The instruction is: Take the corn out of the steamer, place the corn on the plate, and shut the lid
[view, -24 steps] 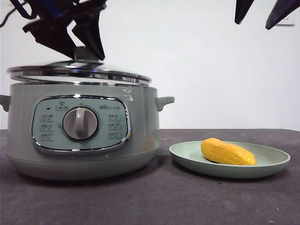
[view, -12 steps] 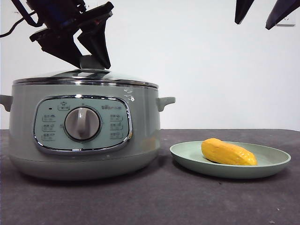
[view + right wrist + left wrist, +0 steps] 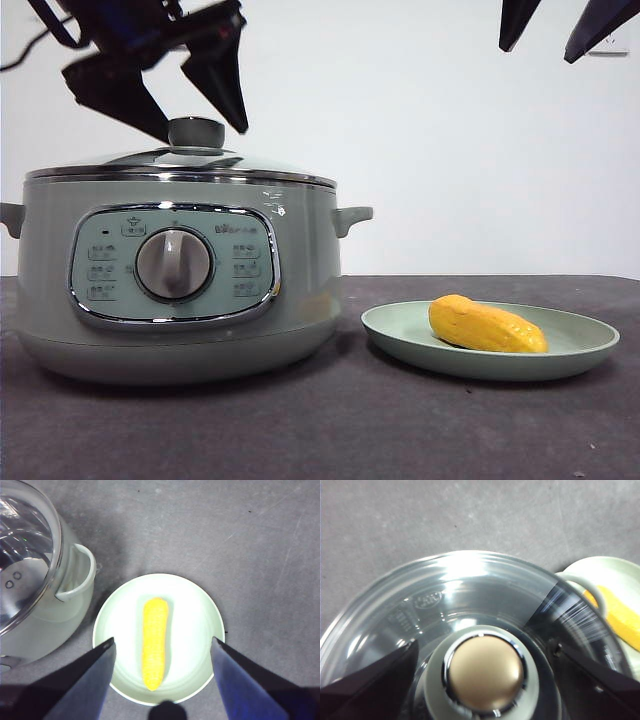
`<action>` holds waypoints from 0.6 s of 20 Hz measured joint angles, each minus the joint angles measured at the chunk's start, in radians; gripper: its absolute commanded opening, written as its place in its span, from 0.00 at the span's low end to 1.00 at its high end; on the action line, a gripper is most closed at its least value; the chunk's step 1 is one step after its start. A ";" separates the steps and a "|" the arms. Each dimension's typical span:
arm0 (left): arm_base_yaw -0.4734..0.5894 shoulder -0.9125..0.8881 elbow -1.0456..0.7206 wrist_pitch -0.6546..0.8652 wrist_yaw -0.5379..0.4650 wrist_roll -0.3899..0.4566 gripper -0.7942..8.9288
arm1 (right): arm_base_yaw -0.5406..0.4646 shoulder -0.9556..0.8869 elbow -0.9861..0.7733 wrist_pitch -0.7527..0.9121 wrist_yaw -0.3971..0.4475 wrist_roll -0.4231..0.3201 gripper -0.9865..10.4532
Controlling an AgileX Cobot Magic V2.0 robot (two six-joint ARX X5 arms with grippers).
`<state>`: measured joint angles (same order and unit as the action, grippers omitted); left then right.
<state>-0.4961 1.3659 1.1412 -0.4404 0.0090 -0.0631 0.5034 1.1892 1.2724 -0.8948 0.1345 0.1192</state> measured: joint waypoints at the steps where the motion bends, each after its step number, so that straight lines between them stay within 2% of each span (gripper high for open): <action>1: 0.000 -0.026 0.000 -0.008 0.001 0.000 0.53 | 0.000 0.000 0.000 0.009 0.000 -0.006 0.36; 3: 0.000 -0.095 0.004 -0.027 0.002 0.000 0.53 | 0.000 -0.002 0.000 0.028 -0.001 -0.019 0.36; 6: 0.000 -0.225 0.006 -0.068 0.001 0.000 0.39 | 0.000 -0.019 0.000 0.048 -0.003 -0.033 0.35; 8: 0.000 -0.307 0.006 -0.100 0.001 0.000 0.28 | 0.000 -0.043 0.000 0.050 -0.003 -0.038 0.25; 10: 0.000 -0.380 0.006 -0.125 0.001 0.002 0.10 | 0.000 -0.070 0.000 0.053 -0.003 -0.049 0.18; 12: 0.000 -0.427 0.006 -0.138 -0.001 0.011 0.07 | 0.000 -0.089 0.000 0.072 -0.003 -0.058 0.08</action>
<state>-0.4961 0.9386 1.1469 -0.5785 0.0078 -0.0517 0.5034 1.1000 1.2720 -0.8223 0.1310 0.0608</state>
